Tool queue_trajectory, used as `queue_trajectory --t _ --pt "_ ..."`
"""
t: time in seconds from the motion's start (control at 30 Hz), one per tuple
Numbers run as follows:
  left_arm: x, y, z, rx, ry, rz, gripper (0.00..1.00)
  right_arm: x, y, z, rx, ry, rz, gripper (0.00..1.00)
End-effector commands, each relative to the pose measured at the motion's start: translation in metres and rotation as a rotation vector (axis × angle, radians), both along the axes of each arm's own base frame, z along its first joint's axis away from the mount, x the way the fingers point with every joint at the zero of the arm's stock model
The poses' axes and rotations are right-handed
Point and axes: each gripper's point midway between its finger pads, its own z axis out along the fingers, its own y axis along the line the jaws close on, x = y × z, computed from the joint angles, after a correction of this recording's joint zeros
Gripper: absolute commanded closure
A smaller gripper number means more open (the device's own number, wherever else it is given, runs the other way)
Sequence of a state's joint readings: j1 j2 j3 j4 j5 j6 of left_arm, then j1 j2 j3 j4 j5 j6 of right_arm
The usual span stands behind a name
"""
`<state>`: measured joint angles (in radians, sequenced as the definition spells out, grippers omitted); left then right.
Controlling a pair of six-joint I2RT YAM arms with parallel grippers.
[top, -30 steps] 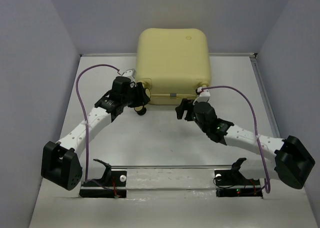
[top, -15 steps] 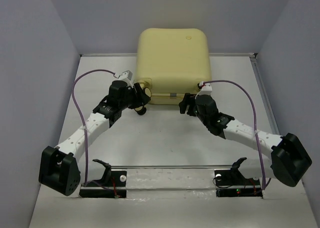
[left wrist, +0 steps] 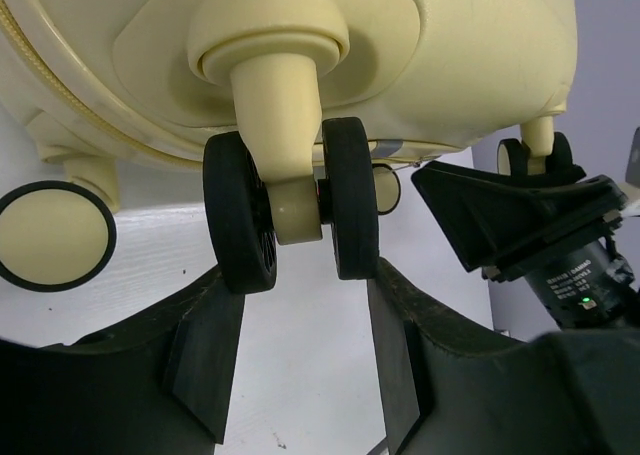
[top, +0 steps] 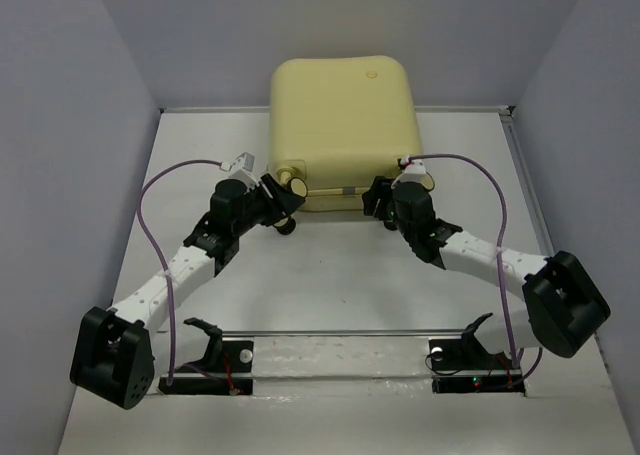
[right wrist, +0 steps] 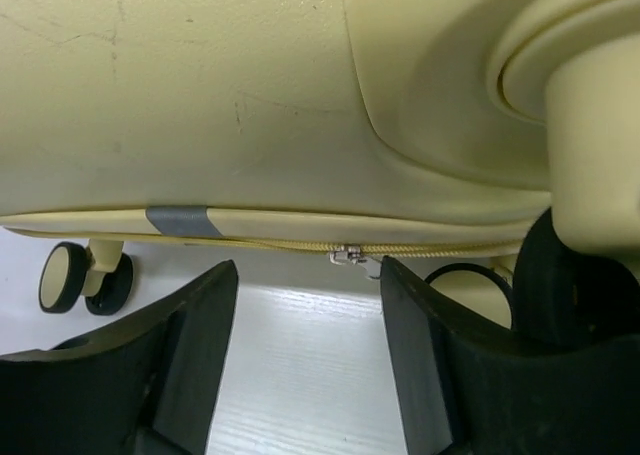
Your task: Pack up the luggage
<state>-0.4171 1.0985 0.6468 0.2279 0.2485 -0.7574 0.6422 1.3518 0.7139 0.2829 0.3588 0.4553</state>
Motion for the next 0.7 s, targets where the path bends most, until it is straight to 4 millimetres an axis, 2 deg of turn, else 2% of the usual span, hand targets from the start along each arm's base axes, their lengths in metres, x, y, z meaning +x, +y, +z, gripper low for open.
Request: queue_trajectory --t 0.0,0.03,0.17,0.3,0.47,0.6,0.67 --pt "-0.006 -0.012 0.063 -0.149 -0.199 -0.063 0.94 0.018 0.0 -0.007 -0.008 -0.035 -0.023 0.4" --pt "-0.009 -0.013 0.068 -0.165 -0.213 -0.073 0.94 0.021 0.001 -0.007 -0.015 -0.055 -0.022 0.44" --pt "-0.021 -0.01 0.082 -0.205 -0.249 -0.079 0.94 0.029 -0.004 -0.016 -0.046 -0.052 -0.062 0.51" --pt "-0.029 -0.008 0.085 -0.218 -0.263 -0.088 0.94 0.021 -0.015 -0.026 -0.038 -0.06 -0.093 0.51" --pt "-0.032 -0.005 0.077 -0.205 -0.255 -0.085 0.94 0.02 -0.02 -0.028 -0.06 -0.074 -0.083 0.43" --pt "-0.033 -0.005 0.074 -0.199 -0.252 -0.085 0.94 0.027 -0.013 -0.023 -0.078 -0.111 -0.051 0.49" --pt "-0.032 -0.005 0.071 -0.19 -0.251 -0.088 0.94 0.031 -0.011 -0.014 -0.084 -0.151 -0.043 0.51"
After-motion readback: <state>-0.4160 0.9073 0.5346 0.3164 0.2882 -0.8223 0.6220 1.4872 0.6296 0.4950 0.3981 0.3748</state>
